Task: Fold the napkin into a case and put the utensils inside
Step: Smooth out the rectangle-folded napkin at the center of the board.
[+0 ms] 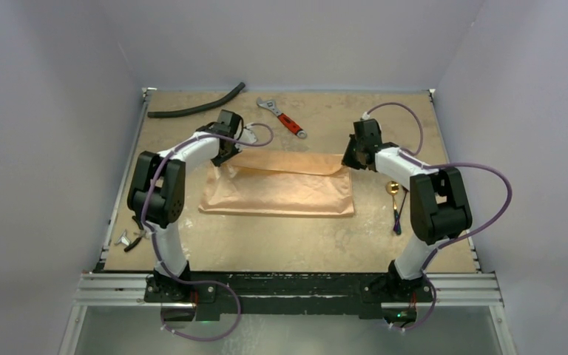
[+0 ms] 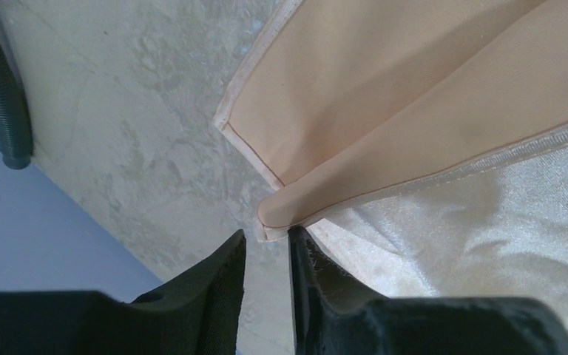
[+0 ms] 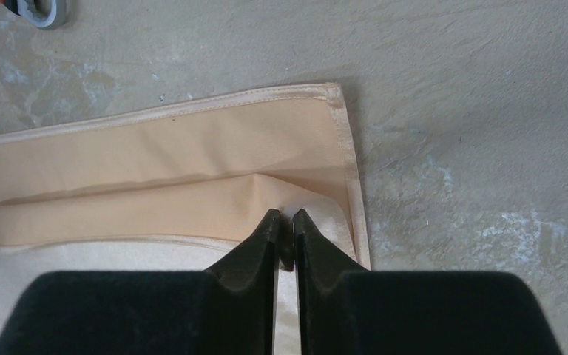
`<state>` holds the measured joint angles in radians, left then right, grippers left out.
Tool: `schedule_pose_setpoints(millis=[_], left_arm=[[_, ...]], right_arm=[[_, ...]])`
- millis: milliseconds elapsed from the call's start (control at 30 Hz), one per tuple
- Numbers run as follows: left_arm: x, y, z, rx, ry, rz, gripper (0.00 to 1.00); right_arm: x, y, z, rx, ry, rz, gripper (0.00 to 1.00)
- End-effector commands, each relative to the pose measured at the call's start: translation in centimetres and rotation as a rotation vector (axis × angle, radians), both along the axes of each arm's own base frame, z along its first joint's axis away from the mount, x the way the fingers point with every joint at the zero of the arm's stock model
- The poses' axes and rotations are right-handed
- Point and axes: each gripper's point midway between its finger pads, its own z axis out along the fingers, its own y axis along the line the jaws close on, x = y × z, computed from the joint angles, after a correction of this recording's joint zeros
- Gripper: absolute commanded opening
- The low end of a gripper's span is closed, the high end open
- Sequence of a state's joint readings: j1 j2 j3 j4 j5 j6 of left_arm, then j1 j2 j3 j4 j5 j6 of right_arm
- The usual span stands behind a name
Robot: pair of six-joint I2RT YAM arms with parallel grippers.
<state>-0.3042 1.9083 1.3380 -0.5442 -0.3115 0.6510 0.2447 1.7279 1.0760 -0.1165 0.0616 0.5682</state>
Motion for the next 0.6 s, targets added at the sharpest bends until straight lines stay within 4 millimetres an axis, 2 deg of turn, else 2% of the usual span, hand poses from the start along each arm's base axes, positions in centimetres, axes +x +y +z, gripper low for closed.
schedule_pose_setpoints(millis=[0, 133, 367, 567], left_arm=[[0.7, 0.0, -0.3, 0.025, -0.045, -0.001, 0.22], [1.0, 0.2, -0.5, 0.038, -0.064, 0.009, 0.01], [1.4, -0.1, 0.8, 0.02, -0.112, 0.021, 0.0], [2.1, -0.3, 1.9, 0.047, -0.17, 0.064, 0.0]], right_arm=[[1.1, -0.8, 0.8, -0.023, -0.04, -0.035, 0.11], [1.2, -1.1, 0.8, -0.03, -0.046, -0.043, 0.07], [1.4, -1.5, 0.8, -0.034, -0.055, -0.063, 0.02], [2.5, -1.9, 1.2, -0.028, -0.073, -0.09, 0.01]])
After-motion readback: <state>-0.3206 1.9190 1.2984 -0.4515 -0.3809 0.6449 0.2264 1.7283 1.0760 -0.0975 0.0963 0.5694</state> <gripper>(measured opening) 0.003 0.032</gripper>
